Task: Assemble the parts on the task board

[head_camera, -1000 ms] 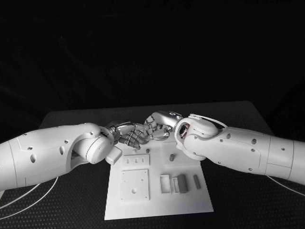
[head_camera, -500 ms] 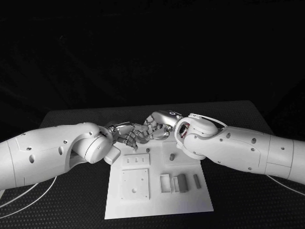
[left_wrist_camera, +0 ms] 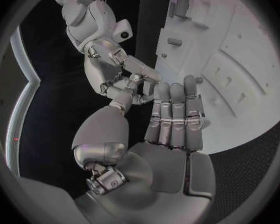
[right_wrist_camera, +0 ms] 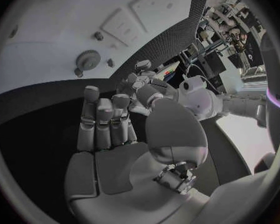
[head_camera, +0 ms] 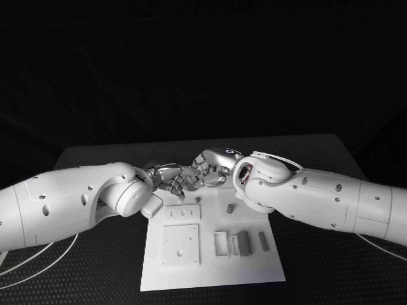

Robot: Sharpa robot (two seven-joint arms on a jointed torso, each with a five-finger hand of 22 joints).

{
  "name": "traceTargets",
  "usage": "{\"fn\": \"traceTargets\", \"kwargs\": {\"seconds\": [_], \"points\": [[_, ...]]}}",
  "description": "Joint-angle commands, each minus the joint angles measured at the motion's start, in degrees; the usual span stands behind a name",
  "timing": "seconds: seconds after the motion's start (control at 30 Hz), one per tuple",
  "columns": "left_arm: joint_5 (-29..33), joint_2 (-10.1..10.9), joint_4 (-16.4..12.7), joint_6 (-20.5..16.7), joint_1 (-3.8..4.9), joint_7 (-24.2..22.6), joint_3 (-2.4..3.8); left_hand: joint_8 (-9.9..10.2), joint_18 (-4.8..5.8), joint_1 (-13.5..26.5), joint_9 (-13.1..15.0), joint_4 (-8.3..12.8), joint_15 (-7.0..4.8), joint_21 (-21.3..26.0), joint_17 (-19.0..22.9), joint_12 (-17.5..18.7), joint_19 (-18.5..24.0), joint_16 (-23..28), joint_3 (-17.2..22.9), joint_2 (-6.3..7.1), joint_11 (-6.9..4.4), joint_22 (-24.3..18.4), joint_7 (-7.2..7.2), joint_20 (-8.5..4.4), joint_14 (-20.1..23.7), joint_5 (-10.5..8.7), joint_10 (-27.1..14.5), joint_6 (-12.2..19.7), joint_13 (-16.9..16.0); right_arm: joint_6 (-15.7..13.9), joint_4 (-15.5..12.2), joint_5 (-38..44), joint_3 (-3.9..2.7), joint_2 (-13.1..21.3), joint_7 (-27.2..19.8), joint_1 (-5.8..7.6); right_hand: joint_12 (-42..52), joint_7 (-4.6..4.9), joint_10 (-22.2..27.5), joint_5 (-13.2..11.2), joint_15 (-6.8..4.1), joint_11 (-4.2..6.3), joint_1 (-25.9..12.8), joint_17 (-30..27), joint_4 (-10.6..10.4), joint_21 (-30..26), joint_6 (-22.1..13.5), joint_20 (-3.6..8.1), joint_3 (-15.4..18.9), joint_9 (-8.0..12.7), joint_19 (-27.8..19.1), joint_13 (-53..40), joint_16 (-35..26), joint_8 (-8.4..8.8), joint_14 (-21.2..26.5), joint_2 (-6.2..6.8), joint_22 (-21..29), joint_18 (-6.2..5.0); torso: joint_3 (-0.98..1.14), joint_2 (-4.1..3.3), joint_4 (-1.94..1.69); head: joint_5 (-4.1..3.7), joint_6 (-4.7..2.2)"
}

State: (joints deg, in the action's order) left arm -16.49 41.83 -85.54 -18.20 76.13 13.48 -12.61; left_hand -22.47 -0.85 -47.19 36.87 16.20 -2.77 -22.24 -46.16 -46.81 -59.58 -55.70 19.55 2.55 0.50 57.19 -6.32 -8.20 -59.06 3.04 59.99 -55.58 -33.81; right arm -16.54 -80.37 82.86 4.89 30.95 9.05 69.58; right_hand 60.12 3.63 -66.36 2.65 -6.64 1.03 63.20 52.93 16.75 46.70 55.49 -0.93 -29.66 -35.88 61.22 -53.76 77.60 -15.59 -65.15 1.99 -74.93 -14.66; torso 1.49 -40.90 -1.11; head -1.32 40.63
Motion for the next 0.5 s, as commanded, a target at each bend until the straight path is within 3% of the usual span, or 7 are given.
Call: {"fn": "traceTargets", "kwargs": {"seconds": [0.03, 0.5], "points": [[0.12, -0.44, 0.24, 0.68, 0.04, -0.25, 0.06, -0.27, 0.37, 0.14, 0.36, -0.12, -0.48, -0.40, 0.27, -0.32, -0.05, -0.42, 0.33, -0.72, -0.46, 0.16, 0.44, -0.47, 0.17, -0.08, 0.16, -0.16, -0.07, 0.90, -0.21, 0.29, 0.00, 0.02, -0.34, -0.07, 0.05, 1.66, -0.36, 0.17, -0.48, 0.12, 0.15, -0.08, -0.14, 0.25, 2.06, -0.11, -0.34, -0.18, 0.41, 0.10, 0.20, -0.18, -0.02, -0.62, -0.91, -0.34, 0.02, -0.01, -0.03, 0.09, 0.05], [-0.38, -0.71, 0.27, 1.93, 0.03, 0.67, 0.06, -0.42, 0.22, 1.13, 3.07, -0.15, -2.14, -2.13, 3.74, -1.64, -2.34, -3.79, 0.88, -1.11, -1.87, 1.59, 1.80, -1.84, -2.26, -0.08, 3.04, -2.89, 0.16, 0.89, -0.02, 0.29, 0.00, 0.32, -0.29, -0.06, 0.03, 1.64, -0.39, 0.17, -0.50, 0.14, 0.16, -0.11, -0.12, 0.25, 2.11, -0.09, -0.37, -0.21, 0.42, 0.11, 0.21, -0.19, -0.04, -0.63, -0.90, -0.34, -0.02, 0.00, -0.04, 0.34, 0.34]]}}
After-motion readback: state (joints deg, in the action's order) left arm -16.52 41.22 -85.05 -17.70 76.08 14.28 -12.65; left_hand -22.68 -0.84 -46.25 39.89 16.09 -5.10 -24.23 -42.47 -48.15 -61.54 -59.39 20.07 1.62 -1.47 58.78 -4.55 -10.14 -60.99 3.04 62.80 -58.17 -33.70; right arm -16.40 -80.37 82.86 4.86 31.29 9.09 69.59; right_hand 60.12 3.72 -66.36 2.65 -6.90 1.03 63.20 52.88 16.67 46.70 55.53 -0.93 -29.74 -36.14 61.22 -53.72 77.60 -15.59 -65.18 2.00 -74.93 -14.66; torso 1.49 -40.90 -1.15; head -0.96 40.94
